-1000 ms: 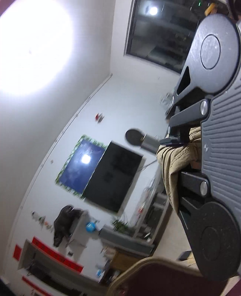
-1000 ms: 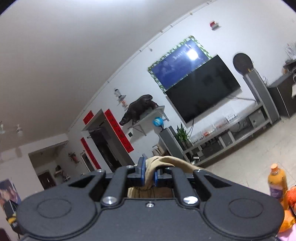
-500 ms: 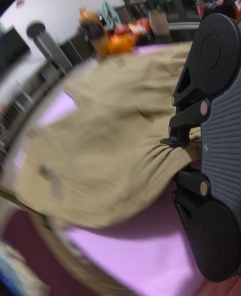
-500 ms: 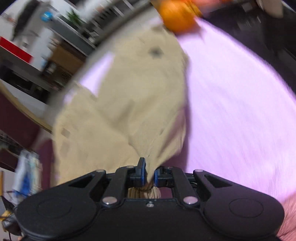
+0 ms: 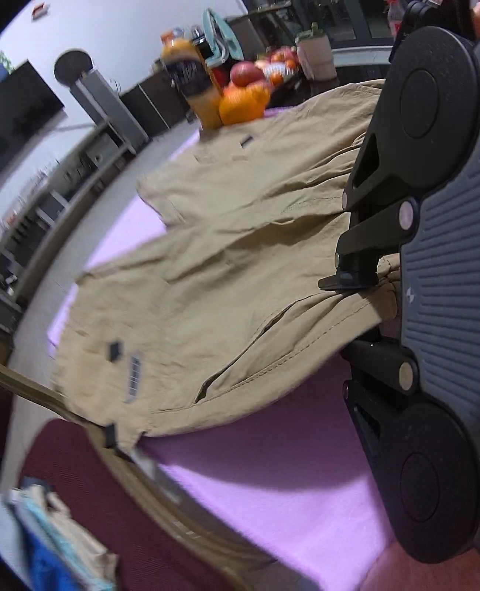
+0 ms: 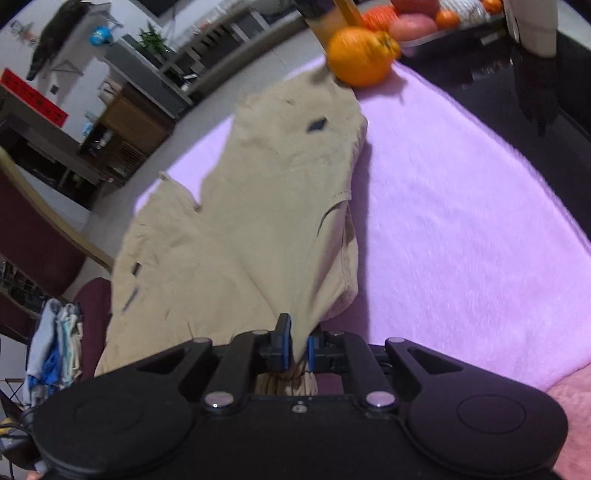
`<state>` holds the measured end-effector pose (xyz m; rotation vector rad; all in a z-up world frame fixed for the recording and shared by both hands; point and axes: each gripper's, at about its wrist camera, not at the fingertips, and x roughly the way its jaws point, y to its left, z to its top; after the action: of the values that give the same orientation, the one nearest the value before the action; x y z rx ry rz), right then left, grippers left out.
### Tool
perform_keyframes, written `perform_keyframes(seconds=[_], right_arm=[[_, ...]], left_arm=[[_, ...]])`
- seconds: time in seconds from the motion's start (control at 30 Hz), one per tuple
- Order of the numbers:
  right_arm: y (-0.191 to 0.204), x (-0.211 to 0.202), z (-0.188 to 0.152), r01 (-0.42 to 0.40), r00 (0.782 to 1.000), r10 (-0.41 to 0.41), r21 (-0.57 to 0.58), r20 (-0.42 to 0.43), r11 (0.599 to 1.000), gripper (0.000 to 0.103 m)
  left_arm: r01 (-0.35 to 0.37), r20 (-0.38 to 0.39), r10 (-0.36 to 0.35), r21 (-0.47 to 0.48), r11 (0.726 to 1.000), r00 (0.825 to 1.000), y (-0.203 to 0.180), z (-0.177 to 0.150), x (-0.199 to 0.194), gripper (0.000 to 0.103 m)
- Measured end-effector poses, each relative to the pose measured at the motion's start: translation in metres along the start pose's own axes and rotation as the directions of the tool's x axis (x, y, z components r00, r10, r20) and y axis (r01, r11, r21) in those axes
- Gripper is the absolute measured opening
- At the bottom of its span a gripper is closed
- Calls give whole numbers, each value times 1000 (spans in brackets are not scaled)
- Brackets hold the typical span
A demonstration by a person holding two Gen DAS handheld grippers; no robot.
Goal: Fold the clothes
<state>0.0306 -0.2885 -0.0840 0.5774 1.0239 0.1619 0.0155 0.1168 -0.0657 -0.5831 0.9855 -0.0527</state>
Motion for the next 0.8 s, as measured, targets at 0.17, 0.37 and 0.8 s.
perform_keyframes(seconds=[0.17, 0.37, 0.8], right_arm=[[-6, 16, -14, 65, 997, -66, -41, -28, 997, 9], [-13, 36, -30, 140, 988, -146, -91, -57, 986, 18], [87, -89, 41, -117, 965, 186, -329, 186, 937, 47]], left_arm=[[-57, -36, 58, 29, 998, 998, 2, -10, 31, 6], [-203, -101, 215, 114, 972, 971, 3, -37, 62, 21], [-59, 229, -27, 357, 932, 973, -86, 32, -54, 25]])
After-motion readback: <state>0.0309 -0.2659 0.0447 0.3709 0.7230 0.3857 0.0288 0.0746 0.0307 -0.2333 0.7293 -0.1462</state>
